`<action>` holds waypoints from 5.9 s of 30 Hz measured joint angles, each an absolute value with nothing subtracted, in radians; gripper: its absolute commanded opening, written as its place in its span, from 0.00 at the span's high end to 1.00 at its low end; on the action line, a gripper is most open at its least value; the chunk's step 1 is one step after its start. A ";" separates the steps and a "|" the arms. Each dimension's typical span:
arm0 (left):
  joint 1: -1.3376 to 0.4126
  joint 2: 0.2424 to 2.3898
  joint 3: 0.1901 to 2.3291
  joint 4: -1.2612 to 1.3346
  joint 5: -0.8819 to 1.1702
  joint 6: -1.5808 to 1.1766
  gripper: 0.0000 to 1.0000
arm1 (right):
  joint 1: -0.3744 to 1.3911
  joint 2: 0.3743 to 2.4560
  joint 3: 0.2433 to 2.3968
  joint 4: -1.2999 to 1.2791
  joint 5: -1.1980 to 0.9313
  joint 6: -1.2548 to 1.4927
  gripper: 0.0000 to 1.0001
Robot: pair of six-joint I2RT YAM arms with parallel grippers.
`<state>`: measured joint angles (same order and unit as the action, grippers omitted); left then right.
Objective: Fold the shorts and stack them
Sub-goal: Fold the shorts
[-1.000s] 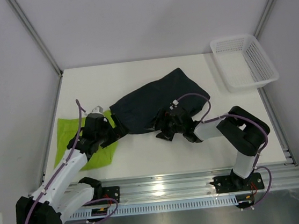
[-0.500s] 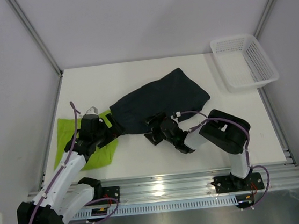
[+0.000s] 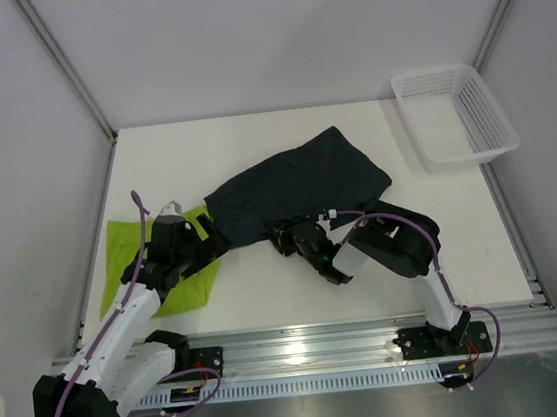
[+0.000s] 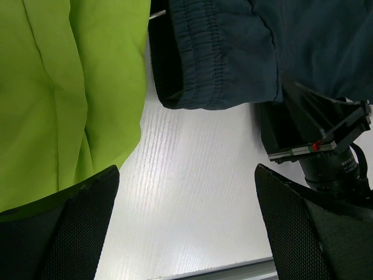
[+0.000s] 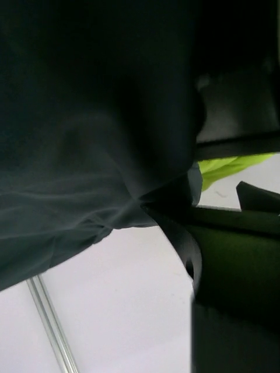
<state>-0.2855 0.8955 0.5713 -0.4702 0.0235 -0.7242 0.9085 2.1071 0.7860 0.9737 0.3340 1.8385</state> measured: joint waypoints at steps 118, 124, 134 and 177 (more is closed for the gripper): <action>-0.382 1.527 0.509 0.406 0.249 -0.986 0.11 | 0.906 1.827 0.769 0.579 0.006 1.579 1.00; -0.386 1.563 0.539 0.390 0.248 -0.994 0.33 | 0.915 1.827 0.753 0.577 0.002 1.570 1.00; -0.390 1.579 0.629 0.271 0.239 -0.933 0.84 | 0.921 1.806 0.807 0.455 -0.043 1.452 0.32; -0.291 1.754 1.562 -0.827 0.052 -0.391 1.00 | 0.832 1.939 0.936 0.395 -0.027 0.924 1.00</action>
